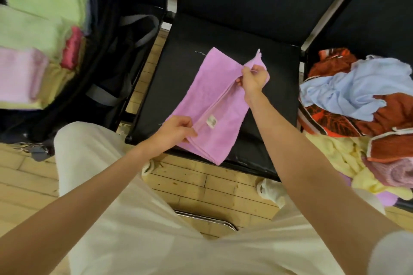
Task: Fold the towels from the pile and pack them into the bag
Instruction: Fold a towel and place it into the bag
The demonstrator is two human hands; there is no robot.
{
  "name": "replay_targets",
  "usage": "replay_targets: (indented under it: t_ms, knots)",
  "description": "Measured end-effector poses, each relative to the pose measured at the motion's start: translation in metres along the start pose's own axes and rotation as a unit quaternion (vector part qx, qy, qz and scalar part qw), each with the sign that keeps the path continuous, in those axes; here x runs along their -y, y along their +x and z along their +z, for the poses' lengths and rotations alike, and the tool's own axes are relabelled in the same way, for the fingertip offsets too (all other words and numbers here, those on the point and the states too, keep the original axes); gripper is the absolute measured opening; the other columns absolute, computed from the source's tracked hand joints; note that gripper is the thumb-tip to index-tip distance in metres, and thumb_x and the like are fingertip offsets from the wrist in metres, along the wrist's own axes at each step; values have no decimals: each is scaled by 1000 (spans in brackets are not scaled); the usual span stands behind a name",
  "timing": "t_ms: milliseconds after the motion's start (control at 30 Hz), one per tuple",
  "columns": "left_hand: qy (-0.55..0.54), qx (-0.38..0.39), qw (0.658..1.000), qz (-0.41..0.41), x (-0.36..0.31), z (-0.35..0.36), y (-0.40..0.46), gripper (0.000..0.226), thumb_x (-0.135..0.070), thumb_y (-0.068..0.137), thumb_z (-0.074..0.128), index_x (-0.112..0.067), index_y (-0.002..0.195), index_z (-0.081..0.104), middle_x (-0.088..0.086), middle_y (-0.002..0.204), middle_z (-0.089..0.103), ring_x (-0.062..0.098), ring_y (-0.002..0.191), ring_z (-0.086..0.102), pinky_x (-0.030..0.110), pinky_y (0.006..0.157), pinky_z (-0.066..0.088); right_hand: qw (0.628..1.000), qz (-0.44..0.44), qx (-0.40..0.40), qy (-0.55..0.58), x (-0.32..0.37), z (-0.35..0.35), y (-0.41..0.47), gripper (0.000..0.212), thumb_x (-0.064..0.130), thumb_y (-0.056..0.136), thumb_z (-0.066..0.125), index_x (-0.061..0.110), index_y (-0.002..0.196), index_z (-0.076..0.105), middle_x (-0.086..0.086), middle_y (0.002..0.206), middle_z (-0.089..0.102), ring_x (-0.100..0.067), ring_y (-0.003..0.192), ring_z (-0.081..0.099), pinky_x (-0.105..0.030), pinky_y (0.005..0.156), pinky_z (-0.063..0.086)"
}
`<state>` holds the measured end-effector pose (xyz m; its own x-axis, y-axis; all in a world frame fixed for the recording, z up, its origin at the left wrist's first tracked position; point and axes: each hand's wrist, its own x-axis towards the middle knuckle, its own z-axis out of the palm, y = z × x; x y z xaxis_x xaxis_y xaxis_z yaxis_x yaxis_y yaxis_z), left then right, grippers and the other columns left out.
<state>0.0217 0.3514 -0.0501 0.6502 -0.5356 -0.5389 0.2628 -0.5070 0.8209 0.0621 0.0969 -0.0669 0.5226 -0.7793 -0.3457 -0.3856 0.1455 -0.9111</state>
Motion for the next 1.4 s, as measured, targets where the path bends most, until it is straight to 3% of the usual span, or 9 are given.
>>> replay_targets:
  t_ms: [167, 333, 533, 700, 833, 967, 1067, 1267, 1400]
  knots:
    - [48, -50, 997, -30, 21, -39, 4, 18, -12, 76, 66, 2, 76, 55, 13, 80, 58, 34, 84, 65, 51, 82, 56, 1000, -10, 5, -29, -1, 67, -2, 9, 7, 92, 55, 13, 86, 52, -11, 79, 62, -18, 60, 61, -29, 59, 56]
    - [312, -120, 942, -35, 36, -48, 4, 17, -22, 88, 60, -5, 93, 59, 11, 90, 62, 27, 90, 60, 36, 71, 47, 997, 7, 37, -70, -12, 96, -7, 14, 24, 93, 59, 10, 95, 56, -12, 82, 65, -20, 61, 63, -26, 56, 55]
    - [418, -171, 883, 130, 42, -38, -5, 38, -14, 87, 59, -4, 123, 52, 14, 122, 49, 29, 112, 48, 38, 91, 47, 970, -84, 129, -188, -44, 57, -48, 3, 9, 91, 54, 11, 94, 55, -10, 92, 63, -19, 64, 62, -20, 52, 47]
    - [455, -31, 867, 201, 44, -34, -11, 32, -8, 88, 55, -3, 119, 60, 9, 125, 57, 27, 110, 57, 38, 94, 48, 865, -263, 255, -342, -71, -7, -108, 7, 12, 85, 62, 9, 90, 60, -2, 88, 64, -16, 79, 60, -31, 72, 51]
    - [467, 7, 868, 169, 45, -30, -18, 43, -10, 89, 55, -9, 132, 53, 2, 135, 50, 21, 118, 52, 30, 99, 42, 736, -342, 336, -478, -95, -49, -138, 61, 49, 79, 70, 17, 129, 57, 2, 135, 55, -14, 126, 48, -31, 103, 41]
    - [466, 5, 868, 170, 47, -28, -22, 45, -14, 85, 62, -10, 130, 55, 3, 132, 53, 21, 118, 52, 31, 100, 43, 664, -360, 374, -538, -119, -72, -144, 71, 27, 84, 70, 13, 145, 36, -1, 153, 31, -17, 143, 25, -26, 114, 19]
    - [465, -4, 869, 169, 51, -20, -25, 49, -24, 81, 70, -12, 126, 57, 4, 128, 55, 22, 115, 53, 31, 98, 43, 716, -406, 308, -478, -133, -80, -150, 46, 2, 86, 62, 5, 131, 55, -11, 140, 51, -28, 131, 46, -39, 110, 36]
    - [526, -61, 830, 177, 56, -2, -26, 57, -47, 70, 77, -14, 111, 56, 2, 119, 54, 22, 104, 53, 34, 86, 47, 844, -272, 264, -379, -113, -75, -163, 19, 11, 99, 40, 5, 107, 56, -13, 94, 67, -32, 78, 62, -44, 71, 50]
    - [509, -85, 837, 181, 52, 2, -22, 38, -32, 79, 71, -11, 107, 58, 6, 115, 55, 26, 103, 53, 38, 83, 48, 917, -177, 235, -270, -104, -73, -154, 12, 2, 95, 44, 6, 88, 53, -2, 76, 55, -19, 70, 50, -22, 60, 40]
